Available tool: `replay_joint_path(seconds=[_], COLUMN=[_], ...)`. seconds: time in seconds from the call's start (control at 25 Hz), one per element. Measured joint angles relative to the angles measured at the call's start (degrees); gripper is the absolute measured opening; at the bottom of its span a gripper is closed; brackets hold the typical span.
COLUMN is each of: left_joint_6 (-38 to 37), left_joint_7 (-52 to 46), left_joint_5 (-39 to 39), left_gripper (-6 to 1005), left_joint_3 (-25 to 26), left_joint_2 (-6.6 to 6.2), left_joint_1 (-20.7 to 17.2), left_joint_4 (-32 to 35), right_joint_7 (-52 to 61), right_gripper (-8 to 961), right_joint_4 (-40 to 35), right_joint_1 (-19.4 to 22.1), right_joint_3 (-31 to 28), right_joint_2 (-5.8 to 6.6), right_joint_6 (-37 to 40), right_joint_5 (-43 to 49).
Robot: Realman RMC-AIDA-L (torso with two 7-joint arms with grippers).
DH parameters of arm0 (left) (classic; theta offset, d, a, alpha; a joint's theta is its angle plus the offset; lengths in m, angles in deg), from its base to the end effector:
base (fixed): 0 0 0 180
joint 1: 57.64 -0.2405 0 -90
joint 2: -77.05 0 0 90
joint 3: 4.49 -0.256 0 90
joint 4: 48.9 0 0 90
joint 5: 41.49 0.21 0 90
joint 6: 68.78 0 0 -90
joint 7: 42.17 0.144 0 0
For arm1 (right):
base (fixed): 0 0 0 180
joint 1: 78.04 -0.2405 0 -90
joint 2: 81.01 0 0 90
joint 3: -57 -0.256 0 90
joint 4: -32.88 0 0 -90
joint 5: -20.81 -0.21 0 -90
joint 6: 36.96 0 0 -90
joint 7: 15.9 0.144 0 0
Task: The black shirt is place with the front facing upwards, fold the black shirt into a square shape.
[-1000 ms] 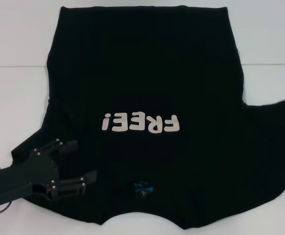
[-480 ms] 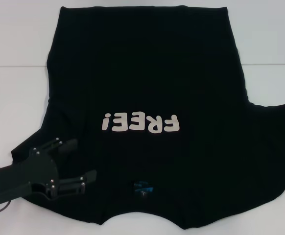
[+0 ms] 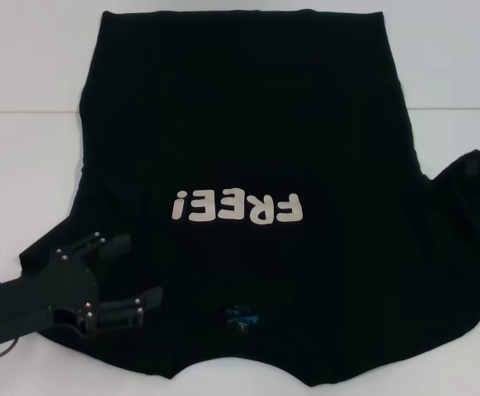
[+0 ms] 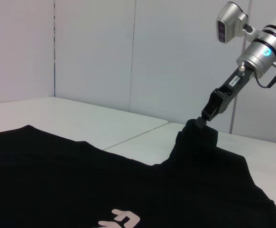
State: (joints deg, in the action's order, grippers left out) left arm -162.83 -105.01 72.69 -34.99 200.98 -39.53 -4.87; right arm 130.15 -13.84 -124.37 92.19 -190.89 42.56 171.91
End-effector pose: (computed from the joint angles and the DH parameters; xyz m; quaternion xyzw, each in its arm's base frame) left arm -0.3060 0.2704 0.0085 -0.9228 -0.1663 -0.2619 0.2284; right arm 0.2607 0.4267 0.0974 -0.7720 0.5801 0.0345 0.2576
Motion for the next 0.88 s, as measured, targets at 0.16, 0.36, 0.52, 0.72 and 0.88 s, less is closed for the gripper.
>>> replay_joint_path(seconds=[0.16, 0.36, 0.52, 0.72, 0.88], left_joint_6=[0.1, 0.5, 0.6, 0.6, 0.7], left_joint_7=[0.0, 0.1, 0.2, 0.3, 0.3], left_joint_5=[0.1, 0.1, 0.2, 0.9, 1.2], left_gripper=[949, 949, 949, 949, 950], left_joint_3=[-0.2, -0.3, -0.3, -0.1, 0.0], left_joint_2=[0.0, 0.0, 0.0, 0.0, 0.0], left_joint_1=[0.0, 0.1, 0.1, 0.0, 0.0], left_joint_4=[0.0, 0.0, -0.1, -0.2, -0.3], right_joint_7=[1.7, 4.1, 4.3, 4.0, 3.1], right_gripper=[5, 16, 25, 37, 46], right_joint_4=[0.4, 1.9, 4.8, 7.9, 8.2], right_joint_1=[-1.6, -3.5, -5.2, -6.6, -6.8], right_joint_3=[1.3, 4.9, 5.2, 5.3, 5.4], right_joint_2=[-0.73, -1.96, -2.21, -2.65, -3.3], right_joint_6=[-0.7, -4.5, -7.1, -9.2, -9.4], right_joint_5=[0.1, 0.0, -0.2, -0.2, -0.9])
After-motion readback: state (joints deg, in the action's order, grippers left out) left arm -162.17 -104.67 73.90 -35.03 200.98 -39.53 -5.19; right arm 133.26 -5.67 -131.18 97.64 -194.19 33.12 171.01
